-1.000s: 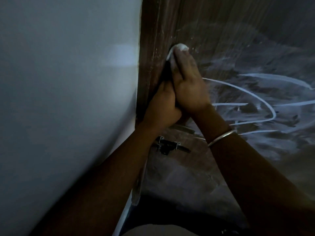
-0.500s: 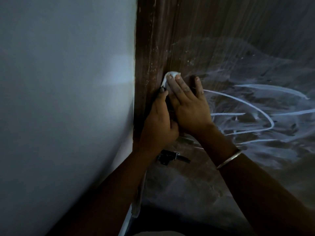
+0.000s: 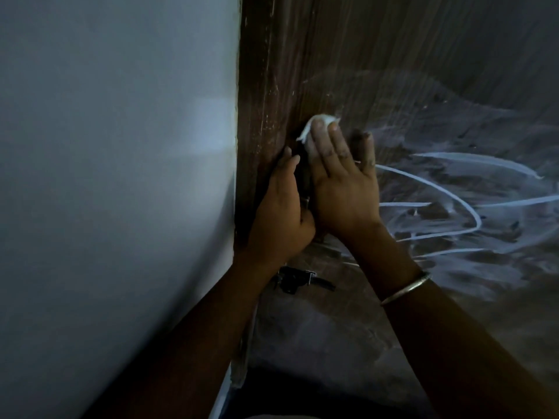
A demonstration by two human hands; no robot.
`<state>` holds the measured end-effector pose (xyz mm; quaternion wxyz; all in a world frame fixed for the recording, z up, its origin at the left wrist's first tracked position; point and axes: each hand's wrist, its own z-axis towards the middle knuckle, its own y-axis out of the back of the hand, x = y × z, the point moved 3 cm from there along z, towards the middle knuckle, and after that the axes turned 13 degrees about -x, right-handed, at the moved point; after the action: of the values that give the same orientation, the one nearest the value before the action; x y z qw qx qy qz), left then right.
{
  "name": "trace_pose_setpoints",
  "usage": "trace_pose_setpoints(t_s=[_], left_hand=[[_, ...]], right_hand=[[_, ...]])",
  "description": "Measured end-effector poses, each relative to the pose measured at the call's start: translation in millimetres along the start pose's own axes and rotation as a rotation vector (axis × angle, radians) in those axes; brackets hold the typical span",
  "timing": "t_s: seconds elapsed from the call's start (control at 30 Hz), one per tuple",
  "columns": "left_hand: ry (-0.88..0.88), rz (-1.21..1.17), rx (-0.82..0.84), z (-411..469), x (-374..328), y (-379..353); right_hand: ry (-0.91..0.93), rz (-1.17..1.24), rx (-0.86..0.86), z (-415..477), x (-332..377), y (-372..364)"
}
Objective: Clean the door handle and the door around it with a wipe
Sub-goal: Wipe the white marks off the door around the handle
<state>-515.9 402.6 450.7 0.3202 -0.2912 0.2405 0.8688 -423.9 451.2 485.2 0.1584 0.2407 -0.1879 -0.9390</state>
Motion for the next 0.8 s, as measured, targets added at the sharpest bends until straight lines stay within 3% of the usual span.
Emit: trace_pose_setpoints(t_s=[0.1,0.33,0.5,0.7,0.8], left_hand=[[-0.001,-0.018,-0.013,-1,0,1],[0.007,-0.014,-0.023,0,1,2],[0.0,-0.062,-0.016,1,0,1],[0.012,-0.066,-0.02,-1,5,1],[0.001,-0.079,0.0,-2,5,0]], right_hand=[[-0.066,0.007,-0.038,20,7,-3],[0.099,-0.01,0.04,10,11,-4],[-0.129,-0.01,-0.054,28,1,3],[0.007,0.02,0.031,37,10,1],[-0.154,-0.042,-0.038,25,-18,11]])
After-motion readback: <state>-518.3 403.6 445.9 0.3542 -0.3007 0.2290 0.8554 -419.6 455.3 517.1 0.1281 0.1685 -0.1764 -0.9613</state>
